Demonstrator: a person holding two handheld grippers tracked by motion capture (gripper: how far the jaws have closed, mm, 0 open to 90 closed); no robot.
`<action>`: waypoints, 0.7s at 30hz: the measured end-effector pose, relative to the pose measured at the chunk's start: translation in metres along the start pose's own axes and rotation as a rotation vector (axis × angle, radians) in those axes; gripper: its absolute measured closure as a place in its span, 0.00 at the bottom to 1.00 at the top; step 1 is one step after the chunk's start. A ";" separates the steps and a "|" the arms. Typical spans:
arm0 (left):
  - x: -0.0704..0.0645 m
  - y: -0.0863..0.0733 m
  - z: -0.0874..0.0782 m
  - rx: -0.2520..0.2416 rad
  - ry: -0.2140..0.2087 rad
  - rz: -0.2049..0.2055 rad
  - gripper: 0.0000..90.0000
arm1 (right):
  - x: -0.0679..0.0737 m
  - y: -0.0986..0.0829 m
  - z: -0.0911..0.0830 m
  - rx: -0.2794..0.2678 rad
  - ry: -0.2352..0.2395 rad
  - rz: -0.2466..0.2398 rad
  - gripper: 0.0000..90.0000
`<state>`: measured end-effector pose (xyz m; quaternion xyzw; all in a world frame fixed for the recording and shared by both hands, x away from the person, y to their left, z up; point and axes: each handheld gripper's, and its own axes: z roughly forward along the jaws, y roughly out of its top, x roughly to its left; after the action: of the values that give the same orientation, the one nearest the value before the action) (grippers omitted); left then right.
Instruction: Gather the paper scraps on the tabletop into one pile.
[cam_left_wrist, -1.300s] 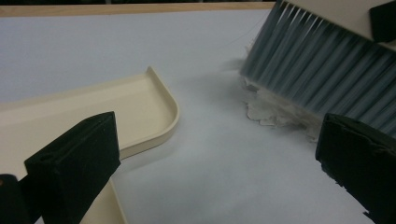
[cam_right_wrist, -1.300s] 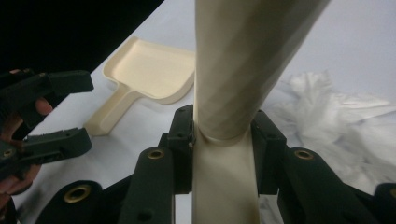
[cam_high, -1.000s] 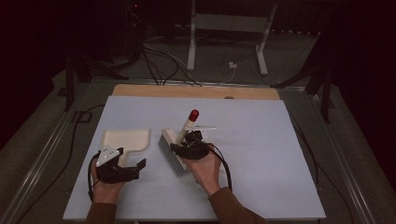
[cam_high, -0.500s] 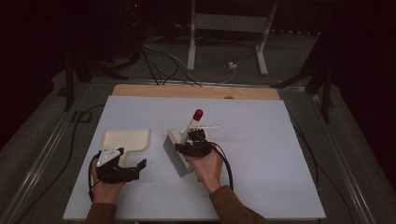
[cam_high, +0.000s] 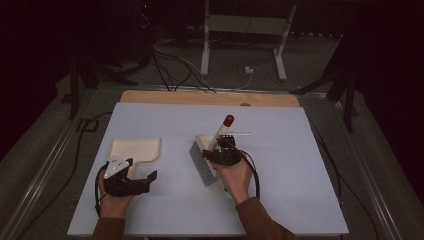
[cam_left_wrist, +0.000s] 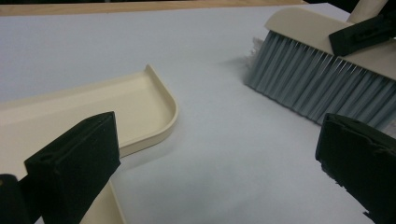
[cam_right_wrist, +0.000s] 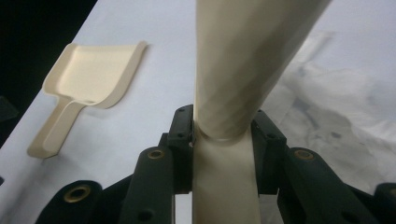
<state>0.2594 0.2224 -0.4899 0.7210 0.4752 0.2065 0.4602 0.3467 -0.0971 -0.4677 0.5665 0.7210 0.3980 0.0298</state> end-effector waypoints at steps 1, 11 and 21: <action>0.000 0.000 0.000 0.000 0.000 0.000 0.01 | -0.002 0.000 -0.001 -0.001 -0.005 -0.002 0.75; 0.000 0.000 0.000 0.001 0.001 -0.003 0.01 | 0.000 0.002 -0.012 -0.004 0.130 -0.072 0.75; 0.000 0.000 0.001 0.001 -0.001 -0.004 0.01 | 0.008 0.012 -0.037 0.051 0.260 -0.287 0.75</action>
<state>0.2596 0.2222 -0.4905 0.7206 0.4762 0.2049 0.4605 0.3354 -0.1101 -0.4321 0.4023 0.8019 0.4412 -0.0212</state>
